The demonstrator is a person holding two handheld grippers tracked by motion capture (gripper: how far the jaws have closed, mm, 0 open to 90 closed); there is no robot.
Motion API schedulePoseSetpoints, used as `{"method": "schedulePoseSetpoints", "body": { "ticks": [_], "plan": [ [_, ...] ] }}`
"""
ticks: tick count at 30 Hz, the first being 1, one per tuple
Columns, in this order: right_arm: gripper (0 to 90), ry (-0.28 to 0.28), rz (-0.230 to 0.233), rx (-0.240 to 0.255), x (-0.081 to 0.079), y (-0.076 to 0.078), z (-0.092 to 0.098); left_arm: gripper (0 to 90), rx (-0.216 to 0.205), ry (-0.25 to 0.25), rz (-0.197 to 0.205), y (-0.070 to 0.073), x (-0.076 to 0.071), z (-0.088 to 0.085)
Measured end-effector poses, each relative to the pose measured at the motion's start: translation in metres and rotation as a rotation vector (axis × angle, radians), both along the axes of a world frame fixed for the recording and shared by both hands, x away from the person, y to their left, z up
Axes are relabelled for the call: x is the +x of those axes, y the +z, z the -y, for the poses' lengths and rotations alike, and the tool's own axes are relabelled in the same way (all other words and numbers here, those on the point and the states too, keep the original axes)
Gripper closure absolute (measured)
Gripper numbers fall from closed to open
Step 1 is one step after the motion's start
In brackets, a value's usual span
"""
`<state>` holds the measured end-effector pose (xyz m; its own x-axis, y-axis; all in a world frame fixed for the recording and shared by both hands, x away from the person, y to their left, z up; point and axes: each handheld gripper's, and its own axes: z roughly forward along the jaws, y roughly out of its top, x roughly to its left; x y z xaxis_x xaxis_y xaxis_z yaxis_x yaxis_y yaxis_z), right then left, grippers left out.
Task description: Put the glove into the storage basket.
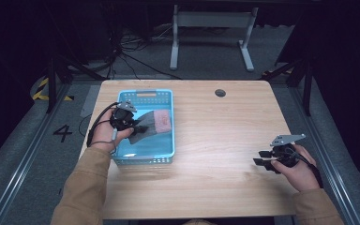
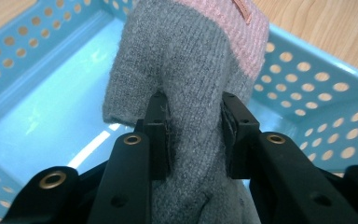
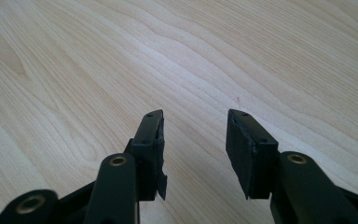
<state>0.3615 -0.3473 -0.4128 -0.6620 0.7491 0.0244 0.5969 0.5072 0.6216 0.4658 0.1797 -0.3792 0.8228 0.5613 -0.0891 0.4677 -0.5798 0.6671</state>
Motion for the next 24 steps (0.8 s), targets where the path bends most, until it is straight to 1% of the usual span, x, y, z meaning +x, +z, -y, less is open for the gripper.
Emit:
{"method": "schedulePoseSetpoints", "body": {
  "ticks": [6, 10, 12, 16, 17, 18, 21, 24],
  "plan": [
    [57.3, 0.001, 0.0, -0.001, 0.0, 0.0, 0.0, 68.0, 0.019, 0.007, -0.028, -0.013, 0.005, 0.0],
    [57.0, 0.003, 0.003, -0.002, 0.0, -0.001, -0.001, 68.0, 0.043, 0.006, -0.047, -0.021, 0.008, 0.001],
    [56.9, 0.004, 0.003, -0.003, 0.0, -0.001, -0.001, 67.9, 0.065, 0.001, -0.049, -0.023, 0.009, 0.002],
    [56.8, 0.004, 0.006, -0.004, 0.0, -0.001, -0.001, 67.9, 0.078, 0.0, -0.064, -0.025, 0.01, 0.005],
    [56.7, 0.003, 0.006, -0.002, 0.0, -0.001, -0.001, 67.8, 0.098, 0.003, -0.07, -0.027, 0.011, 0.006],
    [56.7, 0.004, 0.006, -0.002, 0.0, -0.001, -0.001, 67.8, 0.105, 0.002, -0.076, -0.028, 0.012, 0.006],
    [56.5, 0.003, 0.007, -0.003, 0.0, -0.001, -0.001, 67.6, 0.117, 0.003, -0.089, -0.03, 0.013, 0.004],
    [56.5, 0.005, 0.007, -0.002, 0.0, 0.0, -0.001, 67.5, 0.111, 0.006, -0.093, -0.03, 0.013, 0.004]
  ]
}}
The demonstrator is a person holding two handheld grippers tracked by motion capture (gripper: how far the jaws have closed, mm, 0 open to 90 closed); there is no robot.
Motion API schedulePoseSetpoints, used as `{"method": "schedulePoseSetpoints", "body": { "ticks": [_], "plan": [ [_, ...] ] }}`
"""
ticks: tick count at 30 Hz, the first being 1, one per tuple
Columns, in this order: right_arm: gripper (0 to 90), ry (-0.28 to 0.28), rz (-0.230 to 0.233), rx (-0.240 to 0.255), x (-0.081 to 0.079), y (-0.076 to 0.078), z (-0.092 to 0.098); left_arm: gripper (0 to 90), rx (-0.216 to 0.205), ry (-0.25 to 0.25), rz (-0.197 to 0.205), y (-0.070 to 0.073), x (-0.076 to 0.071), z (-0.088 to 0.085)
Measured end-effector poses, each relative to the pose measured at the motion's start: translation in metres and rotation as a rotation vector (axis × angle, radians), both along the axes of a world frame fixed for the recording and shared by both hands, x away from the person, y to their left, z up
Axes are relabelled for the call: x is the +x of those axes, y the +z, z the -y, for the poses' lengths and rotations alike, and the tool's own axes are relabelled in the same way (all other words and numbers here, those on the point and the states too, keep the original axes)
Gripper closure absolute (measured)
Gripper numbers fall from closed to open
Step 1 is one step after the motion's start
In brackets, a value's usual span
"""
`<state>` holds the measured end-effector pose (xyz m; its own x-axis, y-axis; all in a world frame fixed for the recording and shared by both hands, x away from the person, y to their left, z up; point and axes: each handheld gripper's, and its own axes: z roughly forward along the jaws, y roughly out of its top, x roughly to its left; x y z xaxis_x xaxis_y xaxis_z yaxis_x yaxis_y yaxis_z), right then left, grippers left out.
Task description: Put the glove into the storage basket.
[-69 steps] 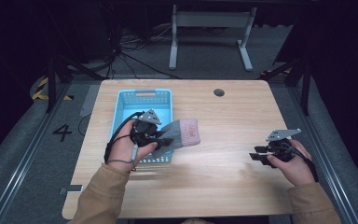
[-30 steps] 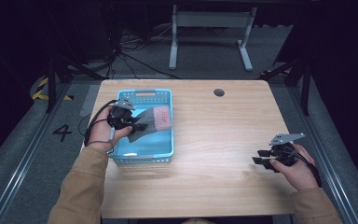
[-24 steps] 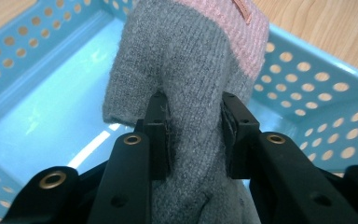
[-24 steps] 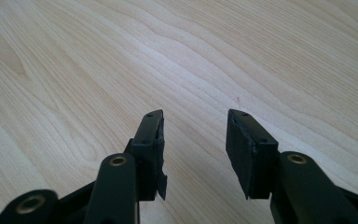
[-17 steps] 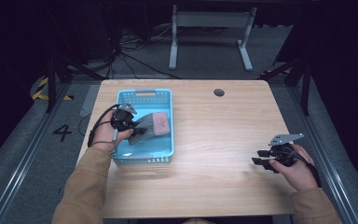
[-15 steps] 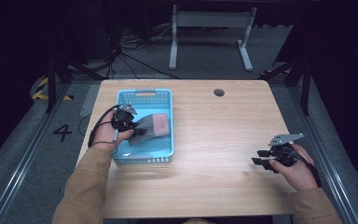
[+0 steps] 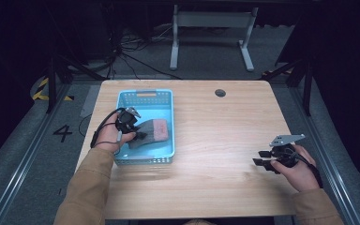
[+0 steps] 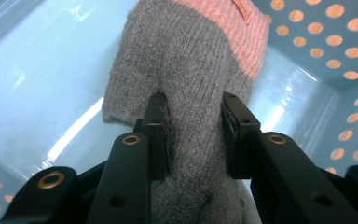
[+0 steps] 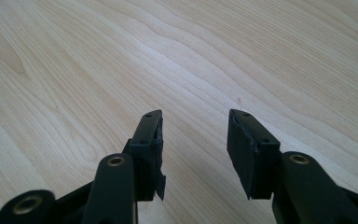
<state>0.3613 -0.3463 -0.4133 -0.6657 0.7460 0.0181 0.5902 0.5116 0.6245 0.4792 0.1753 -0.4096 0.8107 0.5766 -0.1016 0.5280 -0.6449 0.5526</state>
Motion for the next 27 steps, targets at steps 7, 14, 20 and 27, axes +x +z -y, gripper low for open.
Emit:
{"method": "schedulePoseSetpoints", "body": {
  "ticks": [7, 14, 20, 27],
  "plan": [
    [55.8, -0.002, -0.006, -0.001, 0.0, -0.001, -0.001, 67.3, 0.011, -0.012, 0.008, 0.01, -0.001, 0.013],
    [55.6, -0.003, -0.005, -0.002, 0.0, -0.001, -0.001, 67.1, 0.045, 0.021, -0.026, 0.005, 0.007, 0.015],
    [55.4, -0.002, -0.003, 0.002, 0.0, -0.001, -0.001, 66.7, 0.1, 0.039, -0.048, 0.002, 0.013, 0.023],
    [55.3, -0.001, 0.004, -0.002, 0.0, -0.001, 0.0, 64.6, 0.143, 0.052, -0.054, -0.001, 0.016, 0.029]
  ]
}}
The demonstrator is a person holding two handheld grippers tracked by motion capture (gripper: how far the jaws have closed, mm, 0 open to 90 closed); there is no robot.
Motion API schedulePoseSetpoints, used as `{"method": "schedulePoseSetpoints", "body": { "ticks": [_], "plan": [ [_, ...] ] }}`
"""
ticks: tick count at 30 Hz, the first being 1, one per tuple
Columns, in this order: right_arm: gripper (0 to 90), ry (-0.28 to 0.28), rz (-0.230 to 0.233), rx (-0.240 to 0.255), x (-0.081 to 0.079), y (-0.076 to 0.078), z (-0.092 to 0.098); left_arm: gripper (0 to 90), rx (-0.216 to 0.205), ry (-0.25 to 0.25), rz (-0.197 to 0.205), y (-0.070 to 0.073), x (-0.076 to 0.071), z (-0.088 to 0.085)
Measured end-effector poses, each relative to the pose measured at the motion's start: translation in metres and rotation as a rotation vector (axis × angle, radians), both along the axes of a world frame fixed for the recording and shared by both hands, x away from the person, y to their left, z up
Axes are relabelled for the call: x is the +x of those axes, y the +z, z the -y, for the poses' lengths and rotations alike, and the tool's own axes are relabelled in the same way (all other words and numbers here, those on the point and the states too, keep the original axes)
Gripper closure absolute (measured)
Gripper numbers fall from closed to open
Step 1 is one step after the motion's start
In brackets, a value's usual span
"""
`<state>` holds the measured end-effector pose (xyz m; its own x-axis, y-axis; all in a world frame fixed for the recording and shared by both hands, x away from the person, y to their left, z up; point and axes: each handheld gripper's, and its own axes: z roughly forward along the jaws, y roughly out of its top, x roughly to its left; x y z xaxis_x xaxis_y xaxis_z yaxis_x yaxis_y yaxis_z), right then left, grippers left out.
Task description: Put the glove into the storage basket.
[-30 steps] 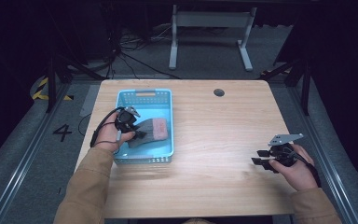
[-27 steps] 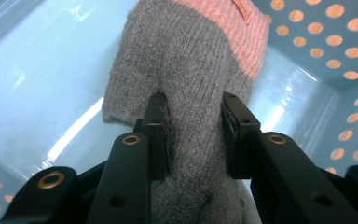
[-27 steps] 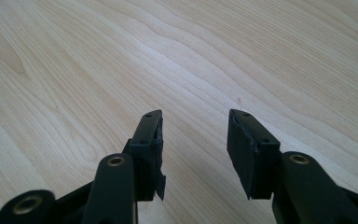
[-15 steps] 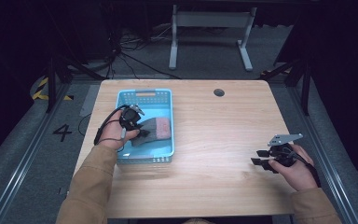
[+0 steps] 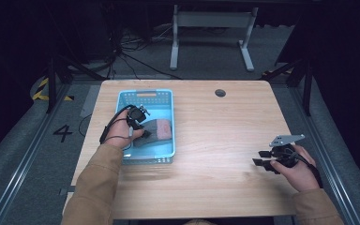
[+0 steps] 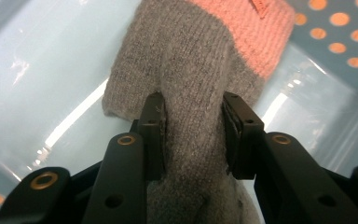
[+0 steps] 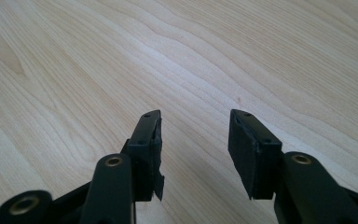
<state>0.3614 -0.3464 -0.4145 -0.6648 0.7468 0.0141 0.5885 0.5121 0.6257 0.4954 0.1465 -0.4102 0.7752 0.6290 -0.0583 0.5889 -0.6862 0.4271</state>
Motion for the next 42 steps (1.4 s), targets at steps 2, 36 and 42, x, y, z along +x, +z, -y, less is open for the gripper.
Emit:
{"method": "schedulePoseSetpoints", "body": {
  "ticks": [2, 36, 42],
  "plan": [
    [55.1, -0.003, -0.003, 0.002, 0.0, 0.0, 0.0, 62.8, 0.02, 0.02, 0.002, -0.002, 0.001, 0.002],
    [53.1, 0.071, 0.014, -0.001, 0.022, 0.005, -0.025, 31.6, -0.258, 0.019, 0.193, 0.047, -0.07, -0.005],
    [52.7, 0.07, 0.013, -0.002, 0.021, 0.005, -0.025, 31.3, -0.285, -0.041, 0.194, 0.056, -0.096, 0.004]
  ]
}}
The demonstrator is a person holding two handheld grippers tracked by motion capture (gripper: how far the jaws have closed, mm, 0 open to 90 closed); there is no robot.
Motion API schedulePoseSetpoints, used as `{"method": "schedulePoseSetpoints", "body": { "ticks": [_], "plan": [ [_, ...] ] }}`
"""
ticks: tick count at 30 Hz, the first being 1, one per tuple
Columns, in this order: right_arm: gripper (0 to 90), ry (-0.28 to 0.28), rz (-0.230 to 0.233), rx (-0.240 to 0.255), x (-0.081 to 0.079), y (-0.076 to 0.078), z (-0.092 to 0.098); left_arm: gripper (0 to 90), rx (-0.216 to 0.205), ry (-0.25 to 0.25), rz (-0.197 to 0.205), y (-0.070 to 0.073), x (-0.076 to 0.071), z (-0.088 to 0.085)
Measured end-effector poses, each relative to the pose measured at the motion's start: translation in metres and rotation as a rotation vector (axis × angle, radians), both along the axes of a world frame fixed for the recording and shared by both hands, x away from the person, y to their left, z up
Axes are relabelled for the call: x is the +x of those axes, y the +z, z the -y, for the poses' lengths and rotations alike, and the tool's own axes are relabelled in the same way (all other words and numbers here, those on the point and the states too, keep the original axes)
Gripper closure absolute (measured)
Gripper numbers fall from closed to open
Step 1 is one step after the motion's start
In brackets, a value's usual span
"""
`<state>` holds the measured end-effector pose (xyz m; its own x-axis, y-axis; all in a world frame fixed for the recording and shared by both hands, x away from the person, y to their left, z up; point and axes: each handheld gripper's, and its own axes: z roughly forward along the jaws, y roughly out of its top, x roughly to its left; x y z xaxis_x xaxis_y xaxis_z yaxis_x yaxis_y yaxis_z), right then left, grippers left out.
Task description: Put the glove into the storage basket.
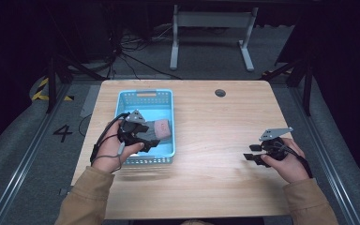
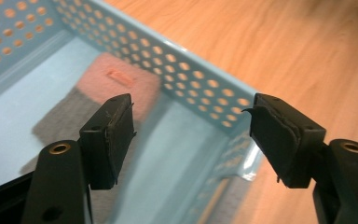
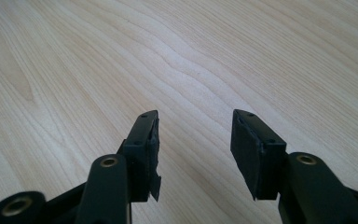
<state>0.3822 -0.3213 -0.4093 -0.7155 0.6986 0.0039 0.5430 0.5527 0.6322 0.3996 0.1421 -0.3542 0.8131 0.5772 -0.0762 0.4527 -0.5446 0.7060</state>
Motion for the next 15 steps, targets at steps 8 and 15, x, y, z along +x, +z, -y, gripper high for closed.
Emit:
{"method": "schedulePoseSetpoints", "body": {
  "ticks": [8, 15],
  "plan": [
    [52.4, -0.009, -0.005, 0.002, -0.002, -0.001, 0.004, 30.8, 0.002, -0.062, 0.008, -0.003, -0.025, 0.014],
    [52.0, -0.015, -0.009, 0.006, -0.003, -0.001, 0.005, 30.1, -0.008, -0.121, -0.002, -0.012, -0.042, 0.027]
  ]
}}
